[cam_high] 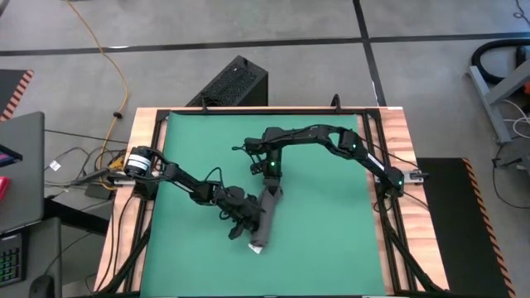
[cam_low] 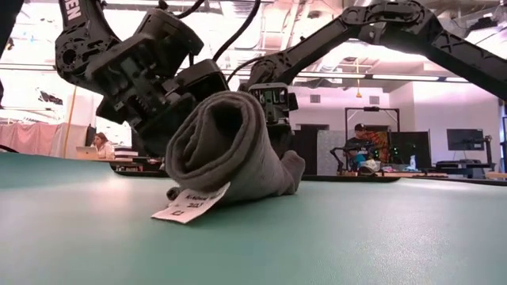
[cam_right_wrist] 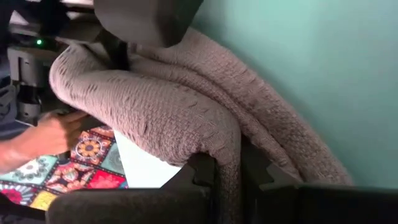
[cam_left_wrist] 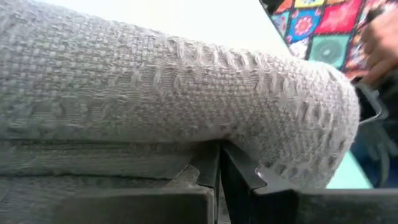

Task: Roll towel
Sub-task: Roll the gray towel on the table

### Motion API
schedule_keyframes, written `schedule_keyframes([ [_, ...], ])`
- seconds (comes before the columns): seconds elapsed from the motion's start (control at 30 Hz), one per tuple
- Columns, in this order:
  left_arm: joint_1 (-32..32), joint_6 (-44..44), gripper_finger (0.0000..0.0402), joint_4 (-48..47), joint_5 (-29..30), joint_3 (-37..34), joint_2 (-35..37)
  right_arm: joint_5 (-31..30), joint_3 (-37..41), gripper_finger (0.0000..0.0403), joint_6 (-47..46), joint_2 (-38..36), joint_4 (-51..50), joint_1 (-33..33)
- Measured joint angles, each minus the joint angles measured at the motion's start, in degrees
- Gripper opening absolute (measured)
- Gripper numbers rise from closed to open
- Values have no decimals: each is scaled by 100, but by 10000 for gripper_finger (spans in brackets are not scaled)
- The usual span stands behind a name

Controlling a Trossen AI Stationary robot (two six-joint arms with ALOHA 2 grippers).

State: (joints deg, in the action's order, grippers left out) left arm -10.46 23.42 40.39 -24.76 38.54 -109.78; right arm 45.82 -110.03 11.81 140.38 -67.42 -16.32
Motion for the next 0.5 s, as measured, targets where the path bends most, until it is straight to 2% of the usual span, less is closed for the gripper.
schedule_keyframes([
  [0.13,-14,704,0,-72,-191,-11,276,-72,-7,42,-160,20,38,4],
  [0.33,-36,970,0,-1204,20,-28,1543,-107,-5,42,-342,31,193,7],
  [0.4,-49,1005,0,-1883,291,-28,2085,-109,-1,42,-363,31,259,7],
  [0.5,-230,616,0,-2496,1209,34,2876,-106,-1,42,-406,31,336,7],
])
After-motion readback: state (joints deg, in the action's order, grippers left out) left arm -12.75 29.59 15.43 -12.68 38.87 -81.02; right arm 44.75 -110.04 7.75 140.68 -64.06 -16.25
